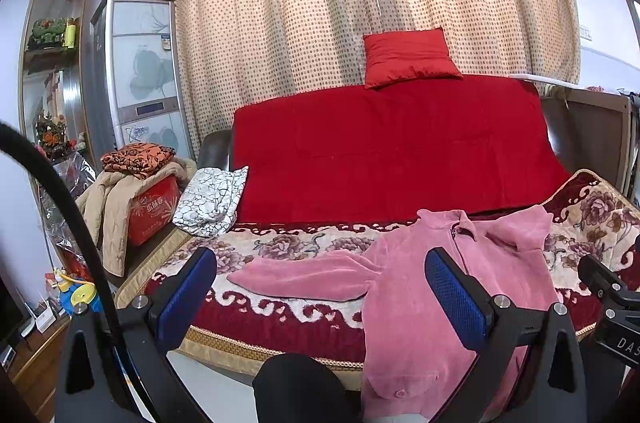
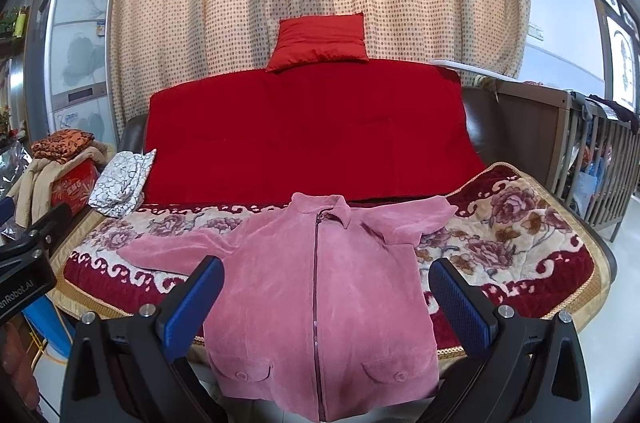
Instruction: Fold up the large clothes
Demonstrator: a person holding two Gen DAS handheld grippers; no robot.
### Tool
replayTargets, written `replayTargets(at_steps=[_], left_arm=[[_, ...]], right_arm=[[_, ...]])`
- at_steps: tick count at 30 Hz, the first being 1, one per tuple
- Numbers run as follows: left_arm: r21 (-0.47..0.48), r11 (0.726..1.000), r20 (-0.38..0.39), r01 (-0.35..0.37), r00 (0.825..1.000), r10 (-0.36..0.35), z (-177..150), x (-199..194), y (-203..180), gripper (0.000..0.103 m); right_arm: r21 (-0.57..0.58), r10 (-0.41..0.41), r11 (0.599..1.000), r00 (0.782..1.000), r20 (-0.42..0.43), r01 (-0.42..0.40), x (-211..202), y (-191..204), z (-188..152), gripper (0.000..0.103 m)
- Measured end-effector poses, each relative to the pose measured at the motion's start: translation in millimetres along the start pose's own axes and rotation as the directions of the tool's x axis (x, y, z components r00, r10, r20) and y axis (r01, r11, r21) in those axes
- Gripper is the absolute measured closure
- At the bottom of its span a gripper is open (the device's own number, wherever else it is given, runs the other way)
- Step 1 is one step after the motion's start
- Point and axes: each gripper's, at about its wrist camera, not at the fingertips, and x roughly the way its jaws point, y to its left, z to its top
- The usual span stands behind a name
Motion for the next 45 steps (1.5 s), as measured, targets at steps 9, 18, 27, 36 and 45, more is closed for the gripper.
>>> replayTargets(at_steps=[9,18,27,36,45], left_arm=[[-0.001,1.000,-0.002,0.001,1.000,-0.001,0.6,0.3,1.1,0.000],[0.000,1.000,-0.004,0.002,1.000,-0.002,0.2,0.2,0.9,0.000],[0.002,1.000,-0.006,0.005,1.000,-0.005,-0.8,0.1,-0.5,0.000],[0.001,1.000,-0.009,0.002,1.000,-0.002,-0.9,0.7,-1.2,0.000],[0.000,1.000,-0.008,0.002,1.000,-0.002,-0.9,0.7,-0.1,0.000]], right_arm=[[-0.003,-0.001,1.000,1.000,-0.003,0.001,0.6,2.6,-1.3,0.000],[-0.004,-0.010,1.000,1.000,-0.009,0.010,1.0,1.9,-2.5,0.000],[-0.008,-0.008,1.000,1.000,-0.012,0.008,1.7,2.3,-1.9,0.000],[-0.007,-0.008,1.000,1.000,-0.013,0.008,1.6,1.5,-2.2,0.000],[-0.018,-0.008,1.000,1.000,-0.016,0.007,2.3,2.4,-2.5,0.000]])
